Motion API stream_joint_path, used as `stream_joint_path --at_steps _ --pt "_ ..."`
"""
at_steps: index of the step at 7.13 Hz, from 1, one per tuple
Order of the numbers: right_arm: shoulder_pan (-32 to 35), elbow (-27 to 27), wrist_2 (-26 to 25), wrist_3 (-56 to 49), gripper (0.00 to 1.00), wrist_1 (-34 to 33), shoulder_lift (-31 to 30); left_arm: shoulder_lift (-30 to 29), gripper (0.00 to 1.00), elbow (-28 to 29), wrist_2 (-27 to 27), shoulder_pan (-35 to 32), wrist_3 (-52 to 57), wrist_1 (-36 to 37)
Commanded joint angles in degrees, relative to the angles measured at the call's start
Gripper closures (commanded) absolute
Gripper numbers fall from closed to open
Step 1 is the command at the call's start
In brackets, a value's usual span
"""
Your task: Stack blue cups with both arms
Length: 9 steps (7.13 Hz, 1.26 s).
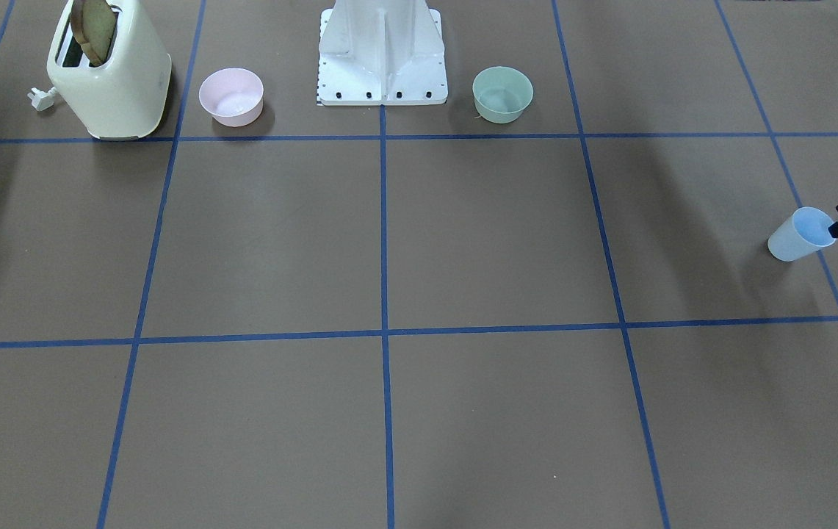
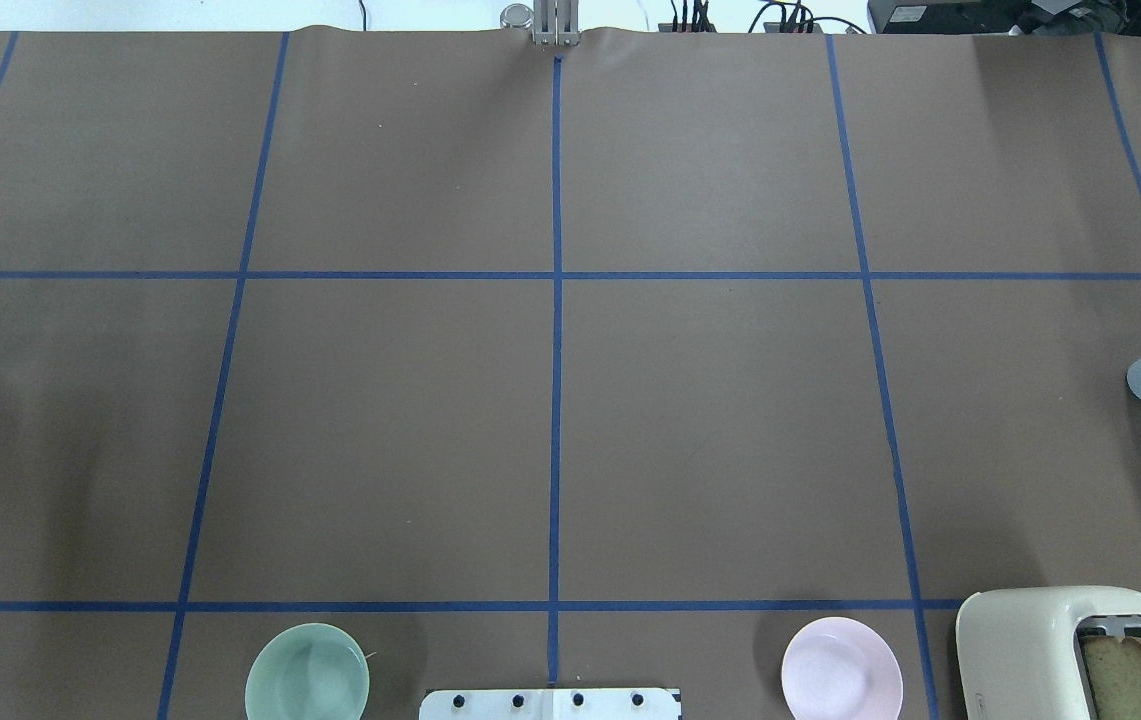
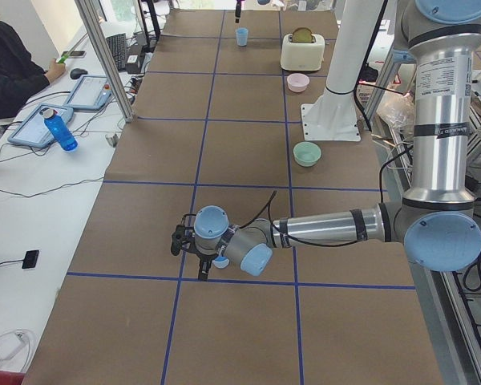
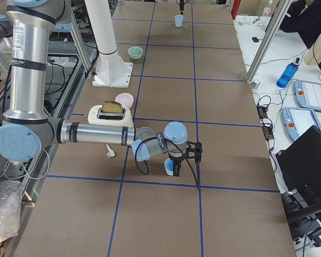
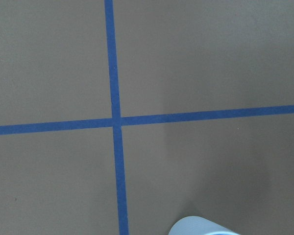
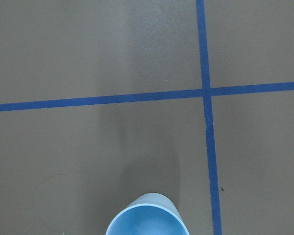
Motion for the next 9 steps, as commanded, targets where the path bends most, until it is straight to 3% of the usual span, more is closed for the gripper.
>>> stream_joint_path --at_steps 1,9 --pt "0.0 -0.1 0.0 0.0 0.0 0.0 0.1 0.0 0.02 2.2 0.3 0.9 -0.2 -2.7" --pt "0.0 -0.4 0.0 0.0 0.0 0.0 0.4 1.4 0.02 2.5 0.8 3.2 -2.8 -7.1"
